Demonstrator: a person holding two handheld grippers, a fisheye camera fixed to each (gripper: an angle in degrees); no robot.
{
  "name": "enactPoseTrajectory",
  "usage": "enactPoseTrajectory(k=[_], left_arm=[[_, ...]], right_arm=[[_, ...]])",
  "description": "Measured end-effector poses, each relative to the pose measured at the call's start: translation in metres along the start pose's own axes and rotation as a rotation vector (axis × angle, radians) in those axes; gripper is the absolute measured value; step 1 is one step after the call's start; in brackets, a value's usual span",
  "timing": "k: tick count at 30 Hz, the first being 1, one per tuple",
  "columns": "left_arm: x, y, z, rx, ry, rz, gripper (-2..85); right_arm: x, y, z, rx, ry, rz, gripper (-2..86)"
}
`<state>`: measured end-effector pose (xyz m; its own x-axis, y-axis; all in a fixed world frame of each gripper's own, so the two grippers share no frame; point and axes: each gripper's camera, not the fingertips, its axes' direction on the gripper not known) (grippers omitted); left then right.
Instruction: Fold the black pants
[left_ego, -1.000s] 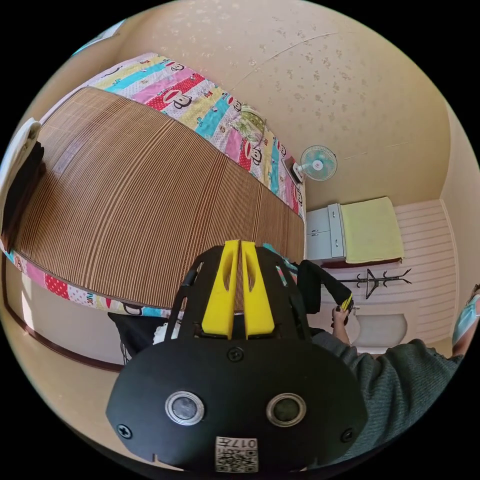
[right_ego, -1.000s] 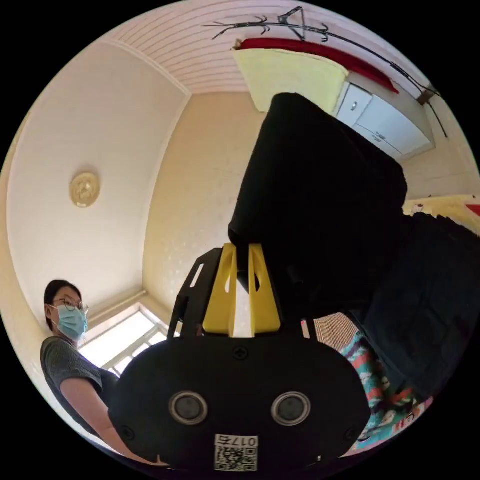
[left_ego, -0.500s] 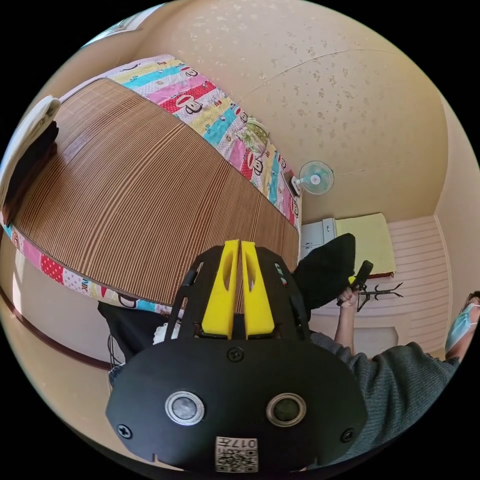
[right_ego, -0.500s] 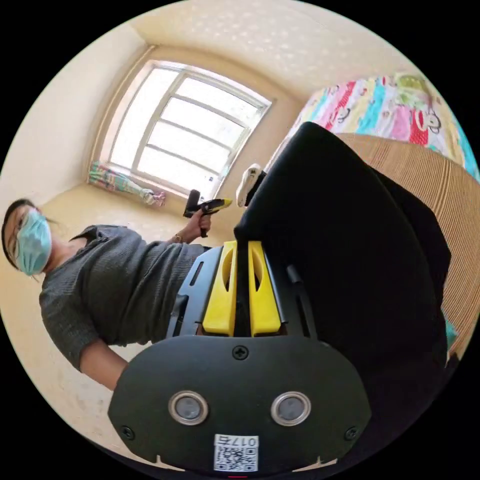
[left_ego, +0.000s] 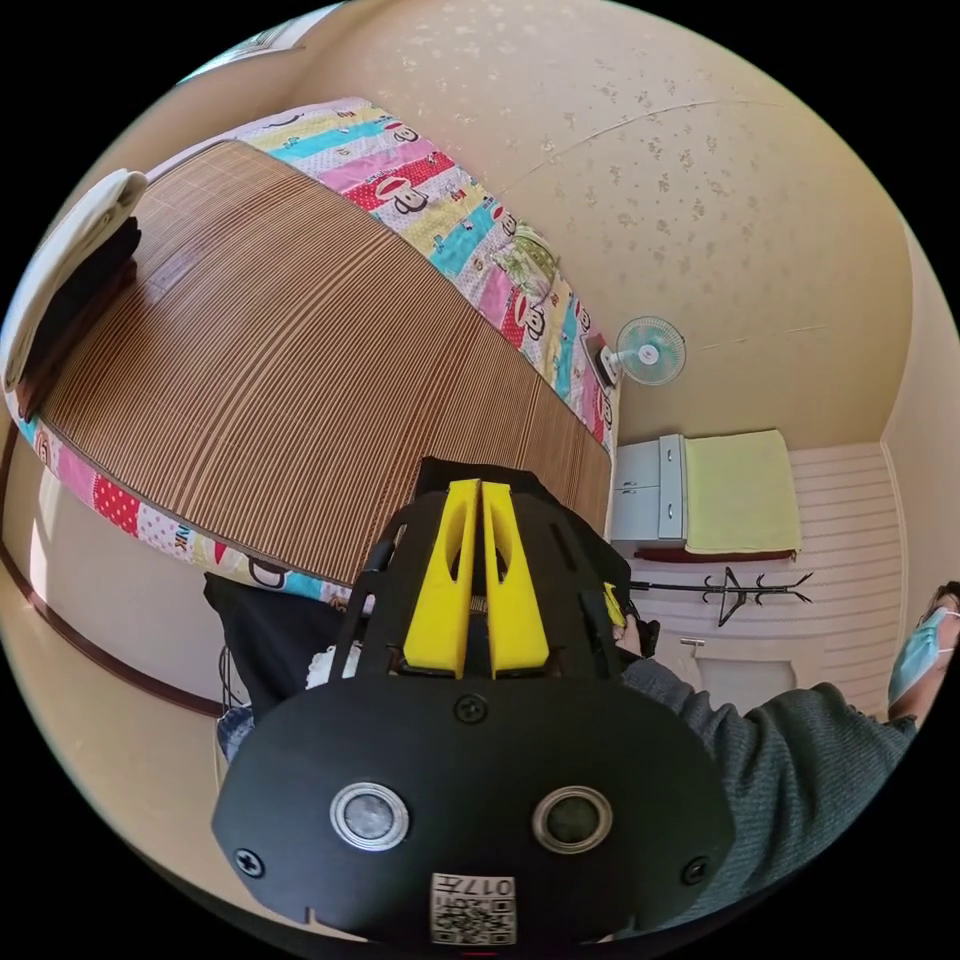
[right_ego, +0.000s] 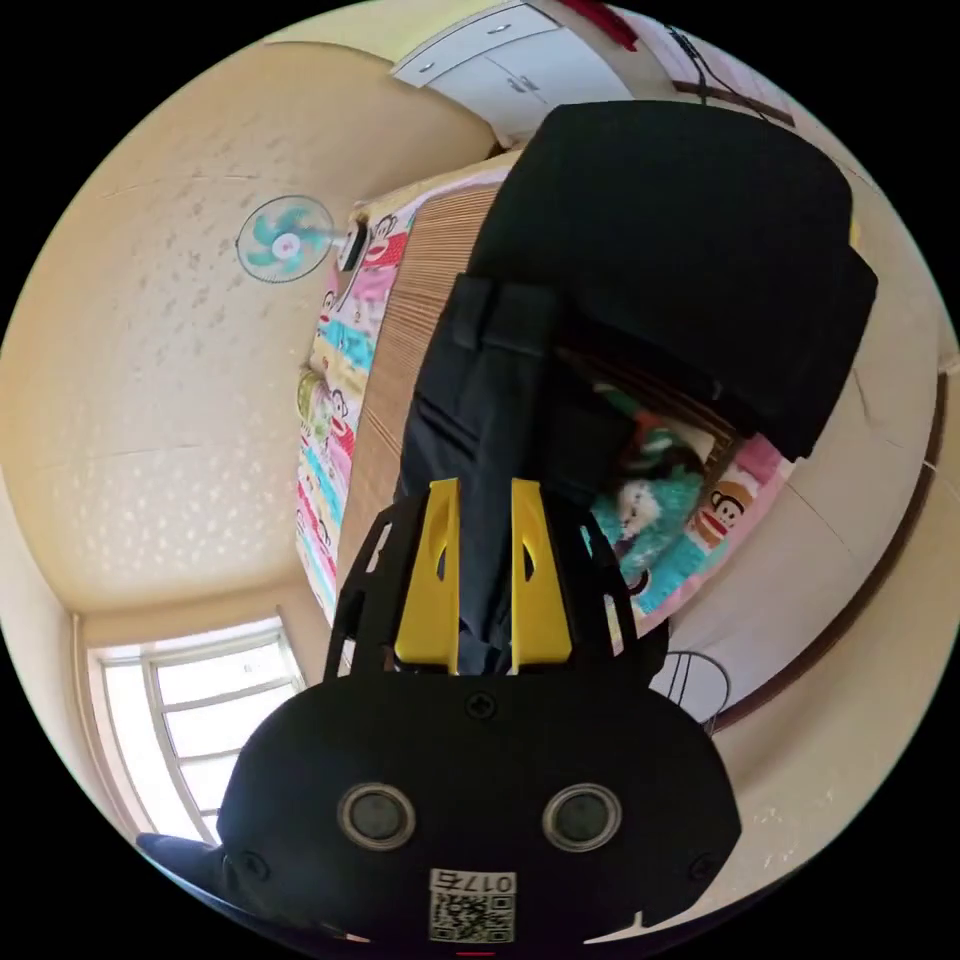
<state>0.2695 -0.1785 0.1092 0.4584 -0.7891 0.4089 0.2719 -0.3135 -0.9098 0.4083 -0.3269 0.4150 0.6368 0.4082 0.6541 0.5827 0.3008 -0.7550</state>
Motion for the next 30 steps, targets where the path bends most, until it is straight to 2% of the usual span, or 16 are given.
enactPoseTrajectory(k=[6,11,13,14,17,19,24,27,29,30], left_arm=[[0.009,0.007,0.016,-0.025,0.003,0.02,-1.0],[0.022,0.012,0.016,-0.021,0.004,0.067,-1.0],[0.025,0.02,0.012,-0.01,0.01,0.08,-1.0],[0.026,0.022,0.012,-0.011,0.01,0.083,-1.0],[0.023,0.034,0.01,-0.03,0.004,0.096,-0.9],[0.022,0.045,0.006,-0.037,0.01,0.111,-0.6],[0.044,0.061,0.007,-0.106,0.112,0.302,3.6],[0.086,0.065,0.028,-0.185,0.227,0.544,8.2],[0.116,0.065,0.054,-0.258,0.291,0.683,14.4],[0.135,0.064,0.076,-0.352,0.35,0.747,17.9]], right_arm=[[0.04,0.021,0.015,0.1,0.031,0.08,8.6],[0.063,0.03,0.034,0.086,-0.147,0.068,9.8],[0.074,0.027,0.042,0.067,-0.162,0.062,8.9],[0.084,0.026,0.046,0.057,-0.213,0.041,7.6],[0.11,0.033,0.043,0.076,-0.616,-0.042,4.8],[0.097,0.046,0.036,0.064,-0.704,-0.171,4.3],[0.0,0.112,0.031,-0.231,-0.841,-0.663,4.0],[-0.054,0.169,0.044,-0.45,-0.94,-0.869,3.9],[-0.079,0.211,0.057,-0.586,-0.985,-0.942,3.8],[-0.093,0.238,0.064,-0.666,-0.99,-0.979,3.8]])
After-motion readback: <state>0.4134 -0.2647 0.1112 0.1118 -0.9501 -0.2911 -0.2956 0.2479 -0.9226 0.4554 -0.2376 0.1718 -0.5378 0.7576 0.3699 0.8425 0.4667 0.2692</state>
